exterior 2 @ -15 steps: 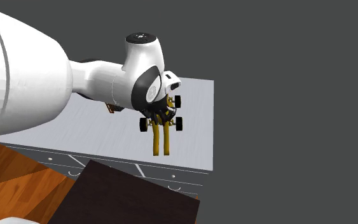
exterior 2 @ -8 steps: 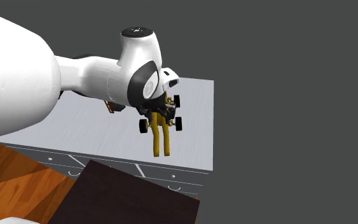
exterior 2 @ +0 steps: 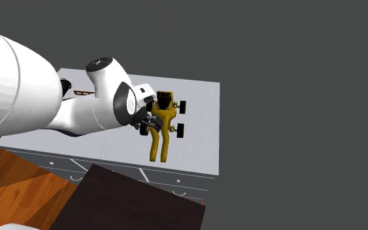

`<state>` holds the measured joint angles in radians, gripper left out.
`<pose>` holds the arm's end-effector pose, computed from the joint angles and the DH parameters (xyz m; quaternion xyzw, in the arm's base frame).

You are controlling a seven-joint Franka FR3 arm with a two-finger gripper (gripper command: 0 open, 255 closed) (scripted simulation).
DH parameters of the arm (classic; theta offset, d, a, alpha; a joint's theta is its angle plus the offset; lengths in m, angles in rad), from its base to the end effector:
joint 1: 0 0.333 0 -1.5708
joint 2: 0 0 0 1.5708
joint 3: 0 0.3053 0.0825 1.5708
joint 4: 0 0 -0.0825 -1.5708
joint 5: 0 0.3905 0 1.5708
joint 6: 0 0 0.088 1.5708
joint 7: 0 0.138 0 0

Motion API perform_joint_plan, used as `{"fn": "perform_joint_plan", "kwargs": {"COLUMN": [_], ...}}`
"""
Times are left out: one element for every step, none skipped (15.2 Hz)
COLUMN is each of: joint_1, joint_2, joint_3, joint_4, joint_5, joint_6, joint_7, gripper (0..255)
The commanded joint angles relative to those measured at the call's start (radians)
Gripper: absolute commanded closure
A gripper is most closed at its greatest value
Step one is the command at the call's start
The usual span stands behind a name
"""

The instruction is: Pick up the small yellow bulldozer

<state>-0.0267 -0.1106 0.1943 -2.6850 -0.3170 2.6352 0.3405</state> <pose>0.4173 0.0710 0.2269 0.9942 0.0498 0.0495 0.0813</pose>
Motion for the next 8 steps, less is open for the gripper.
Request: {"fn": "perform_joint_plan", "kwargs": {"joint_1": [-0.012, -0.010, -0.012, -0.015, -0.018, -0.020, -0.023, -0.026], "joint_2": [0.071, 0.078, 0.095, 0.111, 0.128, 0.145, 0.163, 0.180], "joint_3": [0.047, 0.049, 0.047, 0.045, 0.043, 0.041, 0.038, 0.036], "joint_4": [0.010, 0.011, 0.013, 0.015, 0.017, 0.020, 0.023, 0.027], "joint_5": [-0.153, -0.171, -0.195, -0.219, -0.244, -0.271, -0.298, -0.327], "joint_6": [0.058, 0.062, 0.074, 0.086, 0.097, 0.108, 0.118, 0.128], "joint_7": [0.198, 0.219, 0.239, 0.259, 0.280, 0.302, 0.325, 0.349], "gripper": [0, 0, 0, 0, 0, 0, 0, 0]}}
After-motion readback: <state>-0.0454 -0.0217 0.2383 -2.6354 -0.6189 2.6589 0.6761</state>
